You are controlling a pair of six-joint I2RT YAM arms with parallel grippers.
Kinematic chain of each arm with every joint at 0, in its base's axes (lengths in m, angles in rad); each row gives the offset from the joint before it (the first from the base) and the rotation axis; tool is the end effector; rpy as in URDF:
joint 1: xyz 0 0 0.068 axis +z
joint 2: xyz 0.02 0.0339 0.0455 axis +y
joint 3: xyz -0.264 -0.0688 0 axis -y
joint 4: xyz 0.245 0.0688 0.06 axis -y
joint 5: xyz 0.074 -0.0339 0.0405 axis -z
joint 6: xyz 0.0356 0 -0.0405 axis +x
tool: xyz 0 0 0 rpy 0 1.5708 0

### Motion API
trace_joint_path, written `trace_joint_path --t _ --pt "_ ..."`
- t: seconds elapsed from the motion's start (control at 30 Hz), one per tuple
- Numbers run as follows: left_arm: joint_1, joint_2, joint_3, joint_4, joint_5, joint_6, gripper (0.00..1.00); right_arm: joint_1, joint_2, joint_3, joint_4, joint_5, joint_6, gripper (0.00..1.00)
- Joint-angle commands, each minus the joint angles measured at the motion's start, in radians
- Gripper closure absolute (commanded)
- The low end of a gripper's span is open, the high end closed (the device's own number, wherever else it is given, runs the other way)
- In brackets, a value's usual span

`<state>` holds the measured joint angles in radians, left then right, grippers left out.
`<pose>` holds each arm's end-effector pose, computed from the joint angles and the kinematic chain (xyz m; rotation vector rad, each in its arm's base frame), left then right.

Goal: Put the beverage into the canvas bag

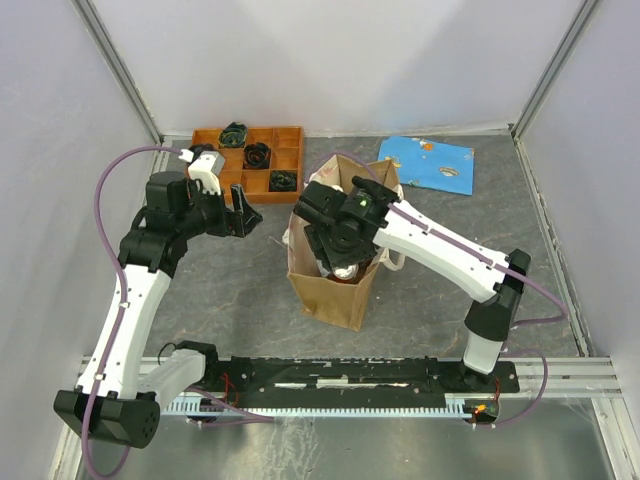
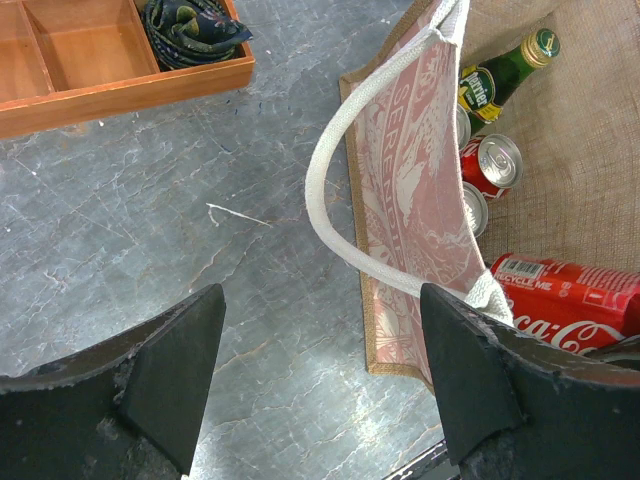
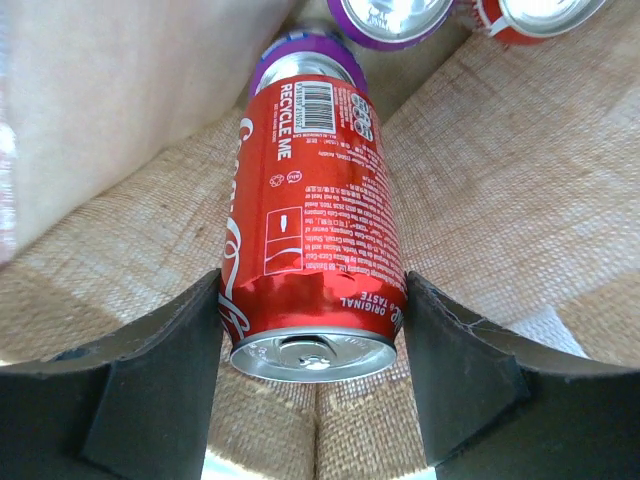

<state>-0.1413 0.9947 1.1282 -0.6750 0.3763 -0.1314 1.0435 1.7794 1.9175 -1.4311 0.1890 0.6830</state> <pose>0.1989 -0.0415 0.3718 0.2374 2.1066 -0.5596 0.1763 0.2896 0.3601 -0.4681 2.7770 0.1257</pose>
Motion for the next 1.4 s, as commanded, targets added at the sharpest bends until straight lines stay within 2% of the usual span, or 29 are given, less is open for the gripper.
trace_joint_path --t 0.0,0.1,0.27,0.63,1.03,1.37 --pt "0.000 0.000 0.003 0.036 0.026 0.039 0.15 0.002 0.013 0.181 -0.079 0.073 -0.009 1.00" --pt "0.000 0.005 0.001 0.041 0.027 0.038 0.15 0.002 0.044 0.255 -0.143 0.070 -0.016 1.00" --pt "0.000 0.011 -0.002 0.045 0.030 0.038 0.15 0.001 0.042 0.258 -0.185 0.044 -0.018 1.00" --pt "0.001 0.016 -0.014 0.054 0.034 0.037 0.15 0.002 0.013 0.106 -0.193 -0.072 -0.037 1.00" --pt "0.001 0.012 -0.032 0.057 0.033 0.036 0.15 0.003 0.052 0.127 -0.239 -0.124 -0.080 1.00" --pt "0.000 0.006 -0.043 0.069 0.027 0.031 0.15 -0.001 0.076 -0.057 -0.110 -0.200 -0.118 1.00"
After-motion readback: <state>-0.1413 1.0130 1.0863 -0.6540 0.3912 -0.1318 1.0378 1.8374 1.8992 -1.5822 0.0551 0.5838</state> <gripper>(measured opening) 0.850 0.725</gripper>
